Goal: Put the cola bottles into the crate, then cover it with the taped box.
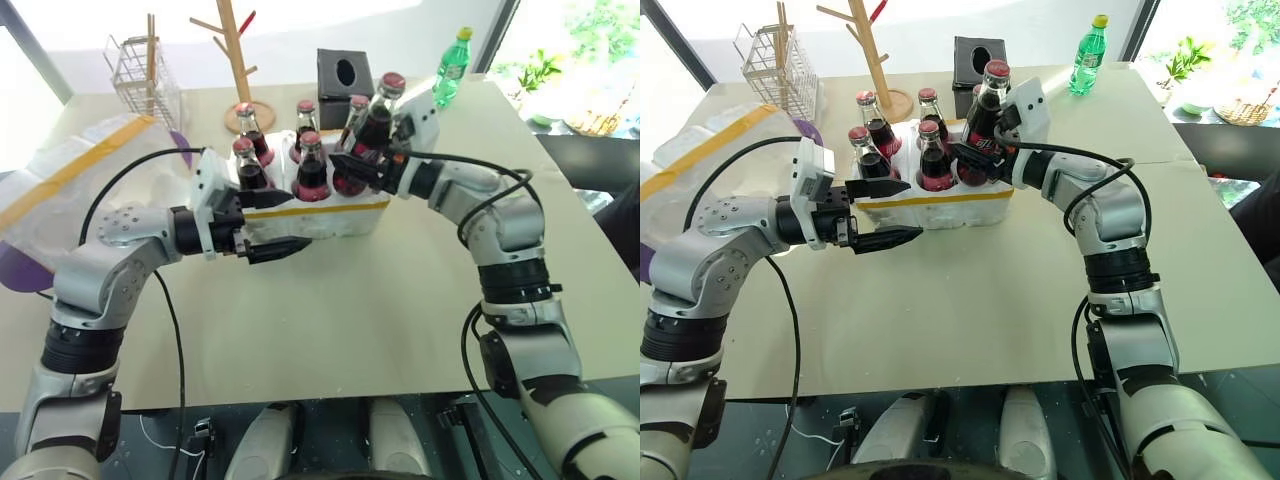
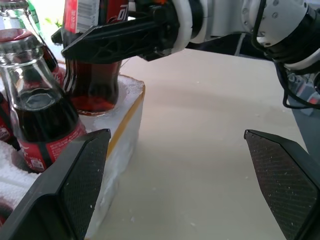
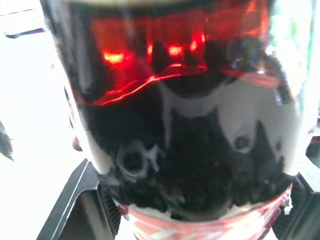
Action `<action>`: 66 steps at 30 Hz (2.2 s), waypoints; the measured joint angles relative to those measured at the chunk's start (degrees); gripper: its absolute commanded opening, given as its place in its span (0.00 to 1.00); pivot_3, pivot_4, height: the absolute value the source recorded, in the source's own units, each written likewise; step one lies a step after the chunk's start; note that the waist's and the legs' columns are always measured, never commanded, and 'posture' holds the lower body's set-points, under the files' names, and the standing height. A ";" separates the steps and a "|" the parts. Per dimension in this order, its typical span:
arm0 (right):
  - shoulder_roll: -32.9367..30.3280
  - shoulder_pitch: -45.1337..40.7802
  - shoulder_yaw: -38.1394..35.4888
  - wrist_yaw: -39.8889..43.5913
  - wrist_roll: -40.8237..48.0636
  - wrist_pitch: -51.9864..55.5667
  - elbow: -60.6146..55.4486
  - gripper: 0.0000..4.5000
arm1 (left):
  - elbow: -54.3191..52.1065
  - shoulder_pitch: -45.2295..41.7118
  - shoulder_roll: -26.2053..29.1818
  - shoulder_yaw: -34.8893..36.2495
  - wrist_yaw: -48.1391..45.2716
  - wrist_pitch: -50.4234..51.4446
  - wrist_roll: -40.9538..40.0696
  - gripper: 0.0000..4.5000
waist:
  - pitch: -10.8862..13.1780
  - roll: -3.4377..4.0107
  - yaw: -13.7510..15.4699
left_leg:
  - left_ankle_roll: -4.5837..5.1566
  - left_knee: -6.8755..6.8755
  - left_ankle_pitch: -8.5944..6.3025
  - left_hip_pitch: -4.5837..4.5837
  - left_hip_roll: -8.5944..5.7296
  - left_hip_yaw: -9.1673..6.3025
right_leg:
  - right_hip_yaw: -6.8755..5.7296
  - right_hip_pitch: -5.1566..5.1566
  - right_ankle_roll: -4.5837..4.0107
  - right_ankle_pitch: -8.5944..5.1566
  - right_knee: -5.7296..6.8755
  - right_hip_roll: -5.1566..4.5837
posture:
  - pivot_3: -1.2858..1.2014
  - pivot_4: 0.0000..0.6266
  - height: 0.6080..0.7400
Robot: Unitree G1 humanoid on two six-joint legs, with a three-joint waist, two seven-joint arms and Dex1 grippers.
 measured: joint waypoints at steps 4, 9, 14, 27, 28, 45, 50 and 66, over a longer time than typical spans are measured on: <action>0.24 0.45 0.39 -0.14 -2.34 -0.25 5.47 0.64 | 0.01 0.53 0.21 0.16 0.12 0.00 -0.01 1.00 | 0.01 0.01 -0.08 | 0.01 -0.02 0.00 -0.06 0.00 0.01 | 0.00 -0.08 0.00 0.00 0.00 -0.01 | 0.52 0.24 1.00; 0.27 0.38 1.17 1.15 -3.86 -1.18 5.62 0.75 | 0.04 0.56 0.46 0.16 0.01 -0.02 0.02 1.00 | 0.00 0.00 -0.07 | 0.01 -0.01 -0.01 -0.03 0.00 0.01 | 0.00 -0.03 0.00 0.00 0.00 0.00 | 0.52 0.24 1.00; 0.05 0.82 1.44 3.01 -4.10 -0.74 4.41 0.98 | 0.10 0.56 1.12 0.30 -0.05 -0.02 0.03 1.00 | -0.01 0.00 -0.10 | 0.01 -0.01 -0.01 0.00 0.01 0.01 | 0.00 -0.01 0.00 0.00 0.00 0.01 | 0.52 0.24 1.00; -20.14 7.57 -10.49 14.42 10.02 15.41 -17.89 0.98 | -7.18 13.64 16.33 22.05 0.71 7.59 -6.77 1.00 | 0.01 0.02 -0.12 | 0.10 -0.09 -0.06 -0.01 0.06 0.06 | 0.01 -0.05 0.00 -0.01 -0.08 0.01 | 0.52 0.24 1.00; -21.75 7.64 -11.76 15.42 11.72 16.88 -19.06 0.98 | -8.04 16.86 18.66 25.95 -0.21 8.86 -7.27 1.00 | 0.01 0.02 -0.15 | 0.14 -0.10 -0.09 -0.01 0.12 0.10 | 0.02 -0.05 0.00 -0.01 -0.11 0.05 | 0.52 0.24 1.00; -28.10 3.66 -12.70 28.38 24.04 16.99 -23.87 0.98 | 39.38 45.33 44.89 51.23 -27.54 -18.44 21.67 1.00 | -0.02 0.01 1.76 | 0.48 -0.15 -0.34 0.06 0.31 0.26 | -0.12 0.08 -0.11 0.06 -0.30 0.07 | 0.52 0.24 1.00; -28.25 3.23 -11.15 28.76 23.85 16.21 -22.44 0.98 | 58.02 17.16 47.45 25.33 -27.42 -27.47 25.39 1.00 | 0.00 0.03 1.41 | 0.55 -0.17 -0.38 -0.03 0.25 0.33 | -0.11 -0.04 -0.05 0.10 -0.24 0.07 | 0.52 0.24 1.00; -32.90 7.12 -15.39 25.21 27.11 18.55 -26.46 0.98 | 87.04 -25.45 33.82 -6.50 -25.93 -34.92 48.84 1.00 | -0.02 -0.18 -0.07 | 0.63 0.05 -0.40 -0.04 0.27 0.43 | -0.12 -0.08 0.03 0.14 -0.04 0.12 | 0.52 0.24 1.00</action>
